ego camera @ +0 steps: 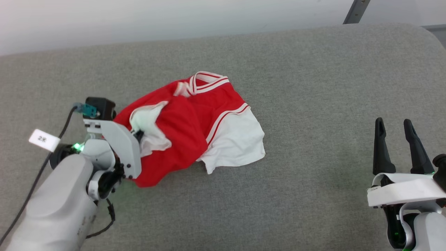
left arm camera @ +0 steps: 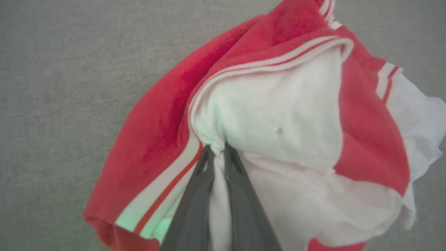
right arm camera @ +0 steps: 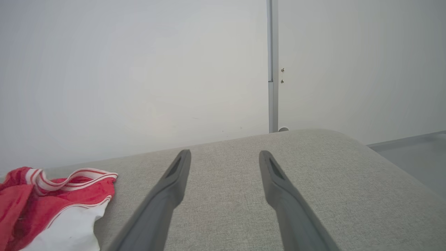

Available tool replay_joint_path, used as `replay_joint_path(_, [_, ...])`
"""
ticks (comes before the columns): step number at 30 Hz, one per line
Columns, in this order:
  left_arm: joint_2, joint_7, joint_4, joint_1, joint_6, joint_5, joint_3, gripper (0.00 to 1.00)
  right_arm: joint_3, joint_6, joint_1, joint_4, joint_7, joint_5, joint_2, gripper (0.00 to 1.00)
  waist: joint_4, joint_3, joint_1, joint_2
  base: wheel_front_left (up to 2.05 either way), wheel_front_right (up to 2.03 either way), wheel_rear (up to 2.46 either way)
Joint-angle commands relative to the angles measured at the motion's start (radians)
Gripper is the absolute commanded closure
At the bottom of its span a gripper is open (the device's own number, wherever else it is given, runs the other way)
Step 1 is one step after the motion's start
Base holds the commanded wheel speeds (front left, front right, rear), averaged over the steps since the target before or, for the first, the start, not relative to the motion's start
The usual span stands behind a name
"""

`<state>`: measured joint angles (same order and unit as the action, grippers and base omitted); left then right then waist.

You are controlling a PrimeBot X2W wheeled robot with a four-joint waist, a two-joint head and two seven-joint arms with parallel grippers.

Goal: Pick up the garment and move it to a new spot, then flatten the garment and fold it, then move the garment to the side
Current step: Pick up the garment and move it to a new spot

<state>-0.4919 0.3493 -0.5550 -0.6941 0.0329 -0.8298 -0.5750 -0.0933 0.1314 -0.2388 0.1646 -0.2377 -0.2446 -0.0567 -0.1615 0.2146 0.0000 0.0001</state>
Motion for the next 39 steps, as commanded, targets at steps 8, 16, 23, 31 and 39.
replay_joint_path(8, [0.027,0.012,-0.182,-0.02,-0.046,-0.034,-0.002,1.0,0.01,-0.001,-0.008,0.009,-0.003,0.006,-0.006,0.0,0.004,-0.011,0.0,-0.0001,0.0,0.0,0.0])
replay_joint_path(16, [0.069,0.037,-0.344,-0.039,-0.085,-0.051,-0.019,1.0,0.021,-0.001,0.005,0.009,0.008,0.001,-0.018,0.0,0.01,-0.037,0.0,-0.0001,0.0,0.0,0.0])
replay_joint_path(23, [0.084,0.02,-0.4,-0.064,-0.122,-0.045,-0.035,0.0,0.024,-0.001,0.025,0.007,0.024,-0.002,-0.037,0.0,0.033,-0.086,0.0,-0.0001,0.0,0.0,0.0])
replay_joint_path(31, [0.065,-0.042,-0.387,-0.055,-0.148,-0.042,-0.046,0.0,0.025,-0.001,0.053,-0.005,0.046,-0.008,-0.055,0.0,0.076,-0.152,0.0,-0.0001,0.0,0.0,0.0])
replay_joint_path(39, [0.012,-0.238,-0.282,0.007,-0.155,-0.036,-0.02,0.0,0.039,-0.001,0.089,-0.016,0.056,-0.019,-0.073,0.0,0.118,-0.209,0.0,-0.0001,0.0,0.0,0.0])
